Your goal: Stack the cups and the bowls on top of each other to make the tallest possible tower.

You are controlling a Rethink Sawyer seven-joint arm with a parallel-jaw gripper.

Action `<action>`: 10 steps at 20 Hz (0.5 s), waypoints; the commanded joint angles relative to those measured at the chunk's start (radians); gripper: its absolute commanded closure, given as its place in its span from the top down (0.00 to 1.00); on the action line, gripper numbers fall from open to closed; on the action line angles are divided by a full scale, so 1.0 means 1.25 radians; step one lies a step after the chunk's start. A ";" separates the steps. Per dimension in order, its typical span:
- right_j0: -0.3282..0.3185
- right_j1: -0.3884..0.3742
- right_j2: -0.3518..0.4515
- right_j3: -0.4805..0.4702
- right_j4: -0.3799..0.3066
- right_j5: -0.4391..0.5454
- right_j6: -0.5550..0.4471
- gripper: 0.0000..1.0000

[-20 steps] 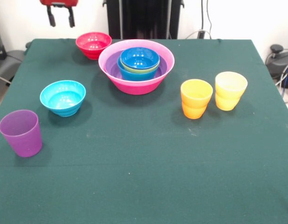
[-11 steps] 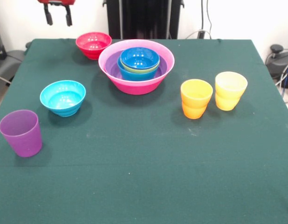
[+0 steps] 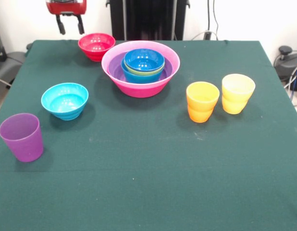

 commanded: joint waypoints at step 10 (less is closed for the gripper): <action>0.032 0.080 0.030 -0.085 -0.074 -0.018 -0.032 1.00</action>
